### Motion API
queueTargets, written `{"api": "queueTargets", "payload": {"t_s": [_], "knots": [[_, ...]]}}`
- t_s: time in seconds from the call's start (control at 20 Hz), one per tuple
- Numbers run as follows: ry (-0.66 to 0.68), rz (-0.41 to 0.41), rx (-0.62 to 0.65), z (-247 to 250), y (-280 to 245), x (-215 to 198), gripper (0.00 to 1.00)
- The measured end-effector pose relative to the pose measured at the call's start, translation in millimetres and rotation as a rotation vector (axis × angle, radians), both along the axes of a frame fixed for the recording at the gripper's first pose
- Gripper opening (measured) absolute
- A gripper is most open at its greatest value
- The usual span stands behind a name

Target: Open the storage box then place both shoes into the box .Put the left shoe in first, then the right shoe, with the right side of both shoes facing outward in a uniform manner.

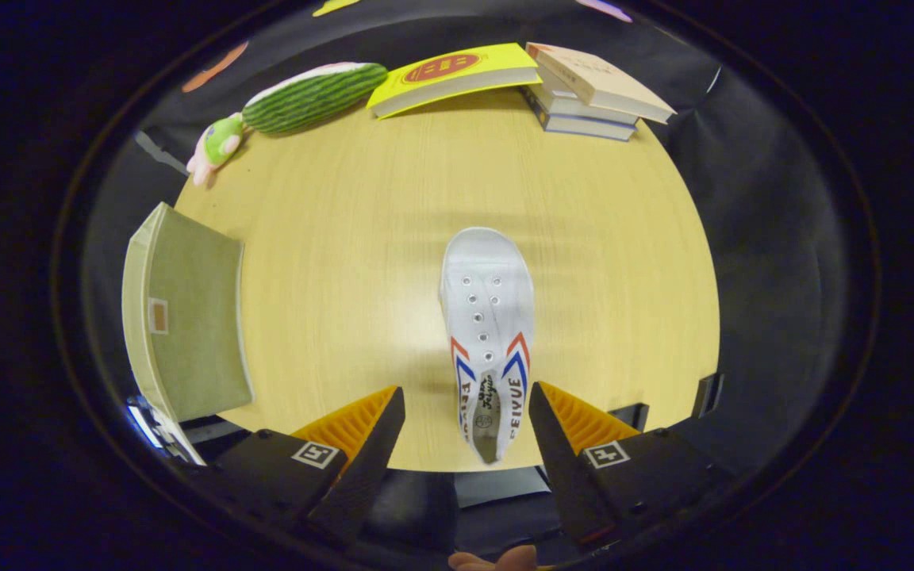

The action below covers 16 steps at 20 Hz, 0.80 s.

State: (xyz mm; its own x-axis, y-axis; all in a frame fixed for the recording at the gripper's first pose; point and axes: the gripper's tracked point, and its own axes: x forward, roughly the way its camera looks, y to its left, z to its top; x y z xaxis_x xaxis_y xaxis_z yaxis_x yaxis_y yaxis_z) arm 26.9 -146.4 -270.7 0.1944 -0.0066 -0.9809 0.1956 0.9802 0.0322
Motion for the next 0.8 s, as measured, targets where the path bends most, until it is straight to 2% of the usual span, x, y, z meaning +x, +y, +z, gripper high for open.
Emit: {"api": "queueTargets", "payload": {"t_s": [0.3, 0.65, 0.8], "knots": [[0.036, 0.019, -0.002, -48.2, -12.5, -10.1, 0.96], [0.08, -0.032, 0.033, -86.9, -19.7, -20.5, 0.96], [0.106, -0.038, 0.055, -90.7, -16.3, -21.1, 0.93]]}}
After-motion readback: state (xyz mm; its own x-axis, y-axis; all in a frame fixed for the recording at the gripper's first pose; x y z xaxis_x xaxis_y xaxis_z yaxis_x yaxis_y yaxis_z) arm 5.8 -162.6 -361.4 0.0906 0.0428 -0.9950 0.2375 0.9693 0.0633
